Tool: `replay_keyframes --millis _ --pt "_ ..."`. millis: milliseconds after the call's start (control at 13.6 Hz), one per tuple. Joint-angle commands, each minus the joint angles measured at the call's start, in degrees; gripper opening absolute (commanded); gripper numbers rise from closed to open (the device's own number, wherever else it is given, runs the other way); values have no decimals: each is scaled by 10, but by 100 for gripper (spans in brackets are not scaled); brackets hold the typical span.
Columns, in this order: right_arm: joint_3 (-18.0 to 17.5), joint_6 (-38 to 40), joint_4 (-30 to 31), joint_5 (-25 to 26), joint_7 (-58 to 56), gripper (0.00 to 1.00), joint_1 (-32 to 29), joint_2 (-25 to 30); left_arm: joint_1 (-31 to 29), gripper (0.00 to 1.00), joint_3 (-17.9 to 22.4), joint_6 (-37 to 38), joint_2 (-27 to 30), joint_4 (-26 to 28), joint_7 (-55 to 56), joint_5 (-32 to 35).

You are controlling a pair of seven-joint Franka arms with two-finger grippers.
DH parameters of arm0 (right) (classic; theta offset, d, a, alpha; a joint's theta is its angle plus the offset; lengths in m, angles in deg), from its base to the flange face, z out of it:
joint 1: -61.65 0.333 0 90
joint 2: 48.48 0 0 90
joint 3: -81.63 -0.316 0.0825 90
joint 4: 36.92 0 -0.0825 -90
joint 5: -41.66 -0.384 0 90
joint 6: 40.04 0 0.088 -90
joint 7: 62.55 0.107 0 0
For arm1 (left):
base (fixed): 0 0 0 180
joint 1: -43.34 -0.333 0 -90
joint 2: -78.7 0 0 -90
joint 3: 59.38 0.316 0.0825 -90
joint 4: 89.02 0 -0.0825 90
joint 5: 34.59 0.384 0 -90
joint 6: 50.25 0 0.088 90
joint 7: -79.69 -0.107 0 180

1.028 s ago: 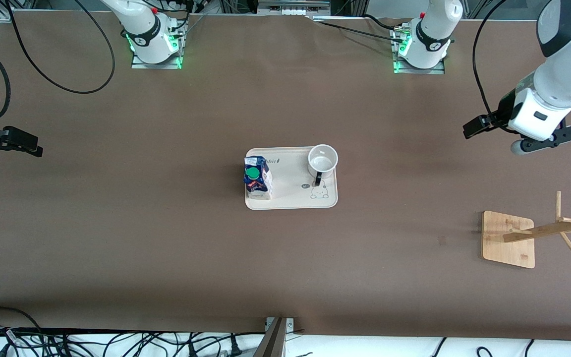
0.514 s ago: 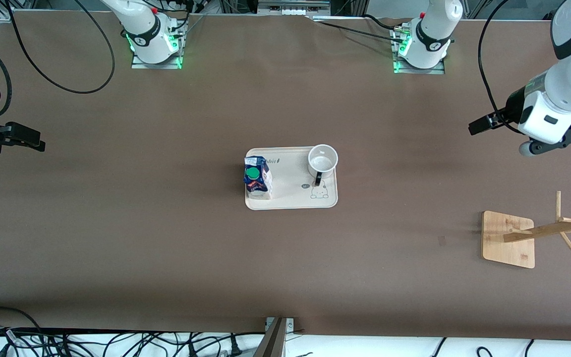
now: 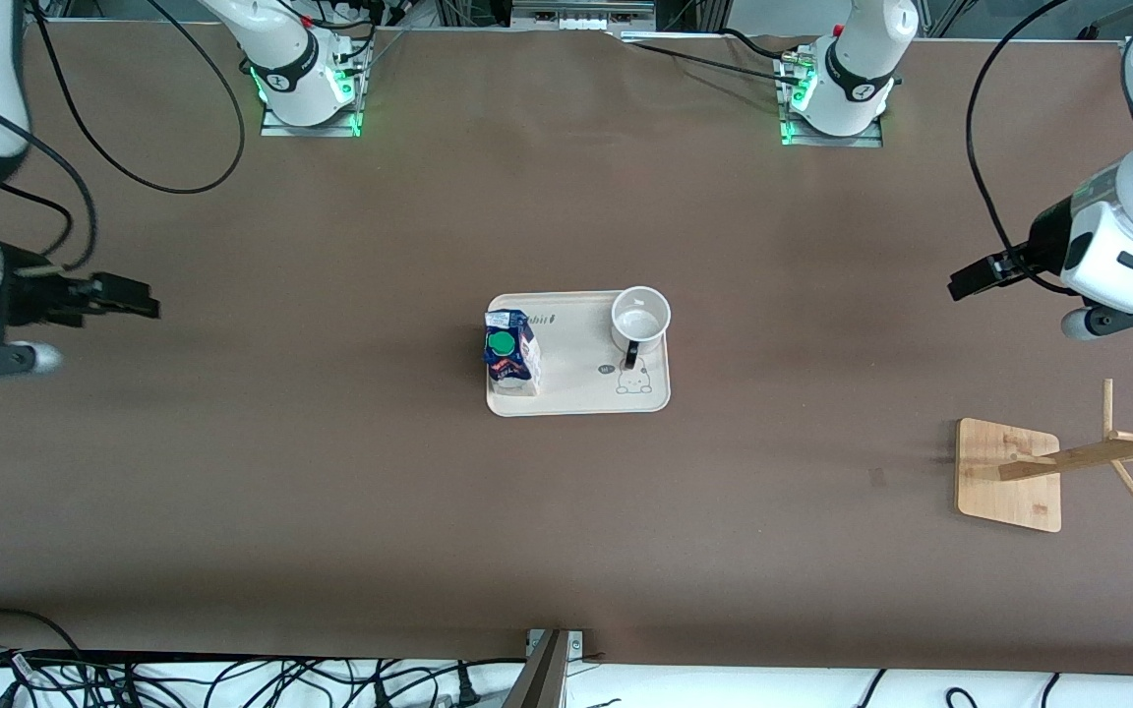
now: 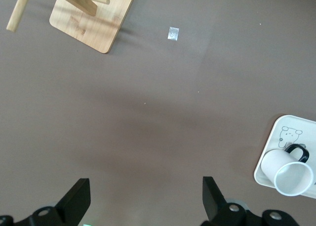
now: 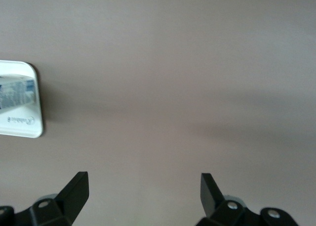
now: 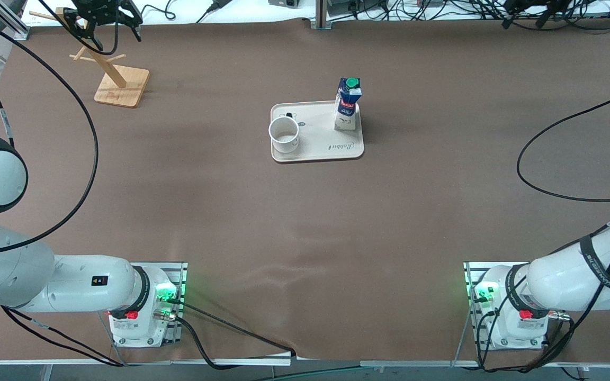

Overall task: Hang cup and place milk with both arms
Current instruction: 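Reach the right gripper toward the milk carton on the tray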

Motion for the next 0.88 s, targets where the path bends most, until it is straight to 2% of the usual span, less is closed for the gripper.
replay_keyframes --millis 0,367,807 --pt "1 -66 -2 -21 10 100 37 -38 -15 100 -1 3 -9 -13 -34 -2" --pt "1 -132 -2 -34 139 100 107 -81 -16 100 -2 2 -14 -13 -34 -1" --pt "1 -144 -2 -42 171 100 137 -85 -15 100 -2 5 -15 -13 -33 -1"
